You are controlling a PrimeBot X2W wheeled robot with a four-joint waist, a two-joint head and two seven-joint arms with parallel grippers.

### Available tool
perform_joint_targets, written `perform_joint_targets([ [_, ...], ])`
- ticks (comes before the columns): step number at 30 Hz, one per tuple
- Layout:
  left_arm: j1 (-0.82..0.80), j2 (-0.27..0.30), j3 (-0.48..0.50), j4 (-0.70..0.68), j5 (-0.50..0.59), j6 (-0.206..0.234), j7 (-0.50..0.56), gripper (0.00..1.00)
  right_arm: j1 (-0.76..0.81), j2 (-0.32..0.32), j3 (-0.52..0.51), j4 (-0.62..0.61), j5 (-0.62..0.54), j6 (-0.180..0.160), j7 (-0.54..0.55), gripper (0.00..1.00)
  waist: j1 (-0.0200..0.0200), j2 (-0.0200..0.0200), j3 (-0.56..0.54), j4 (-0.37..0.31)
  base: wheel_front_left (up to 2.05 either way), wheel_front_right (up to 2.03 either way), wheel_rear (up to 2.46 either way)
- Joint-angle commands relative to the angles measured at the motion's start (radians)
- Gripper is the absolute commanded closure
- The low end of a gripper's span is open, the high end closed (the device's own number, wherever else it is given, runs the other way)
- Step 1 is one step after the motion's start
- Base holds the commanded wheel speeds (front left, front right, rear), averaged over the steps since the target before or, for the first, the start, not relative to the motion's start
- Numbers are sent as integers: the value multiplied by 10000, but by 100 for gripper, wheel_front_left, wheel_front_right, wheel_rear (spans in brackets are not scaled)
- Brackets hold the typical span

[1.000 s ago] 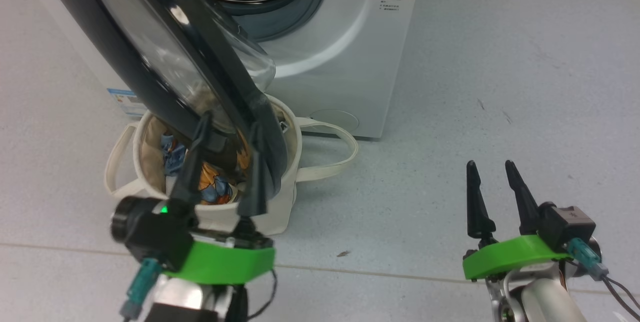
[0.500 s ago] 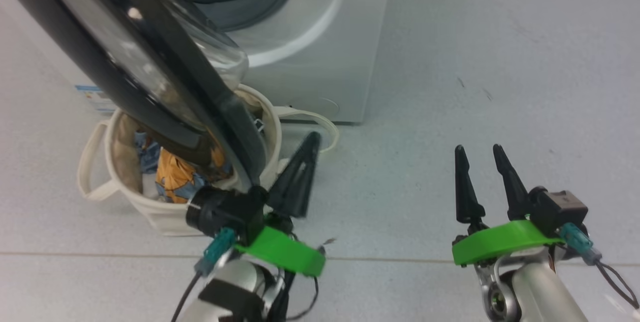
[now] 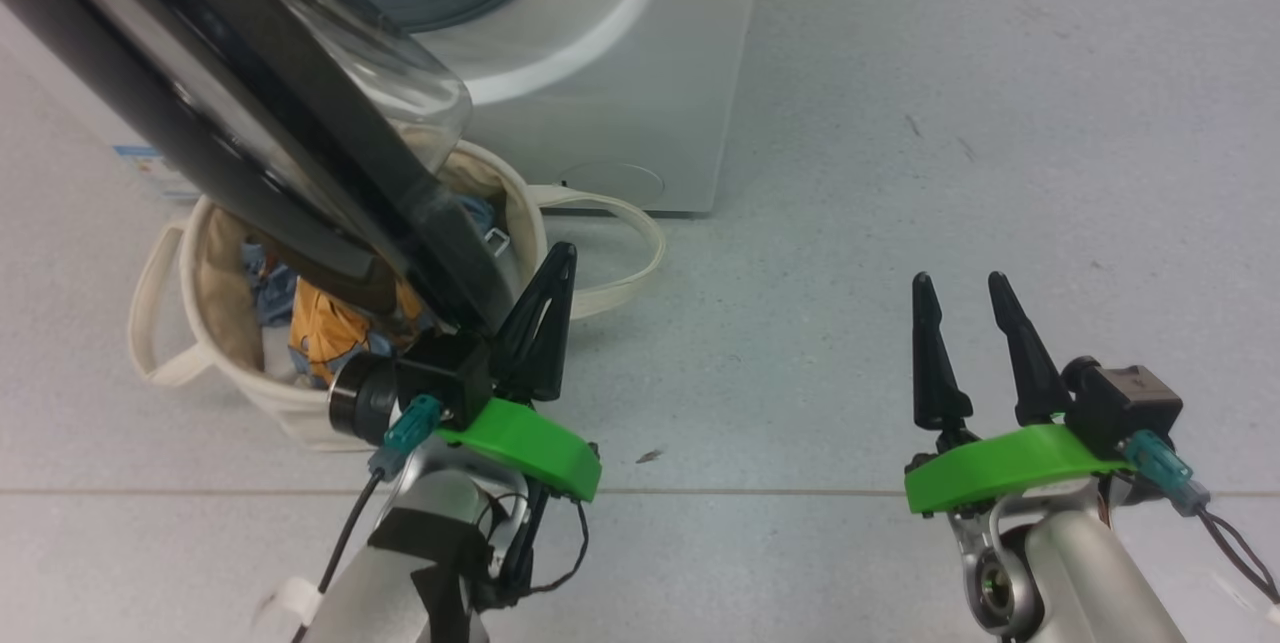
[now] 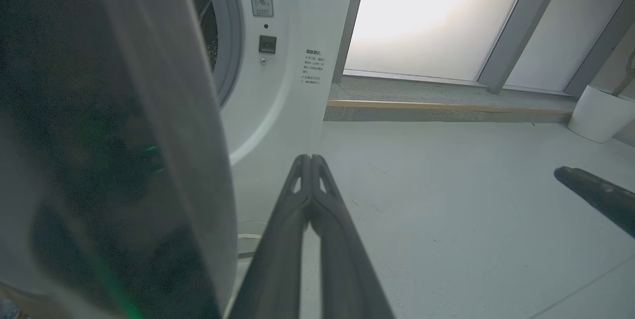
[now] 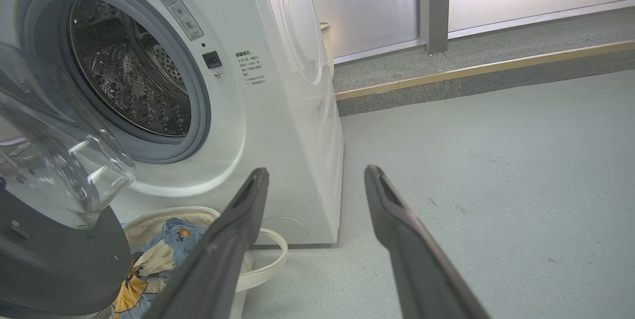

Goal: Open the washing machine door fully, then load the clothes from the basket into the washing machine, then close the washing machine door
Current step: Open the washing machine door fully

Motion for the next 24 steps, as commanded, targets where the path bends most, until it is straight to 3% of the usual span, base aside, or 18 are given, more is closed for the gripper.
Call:
perform_joint_targets([
  [1,-387,83,391,-237,-84,64,-46,100,-316,77,222,-284,16,2,-124,0,-1,0,26,78,0,0,0],
  [7,-235,83,565,-147,-140,139,-46,100,-303,77,226,-240,-67,2,-124,0,-1,0,23,516,0,0,0],
  [16,572,83,507,-537,-184,173,-46,100,-209,77,285,-101,-279,2,-124,0,-1,0,-227,1741,0,0,0],
  [24,1357,83,822,-1811,-109,317,-46,100,-41,77,321,98,-439,2,-124,0,-1,0,-461,2892,0,0,0],
])
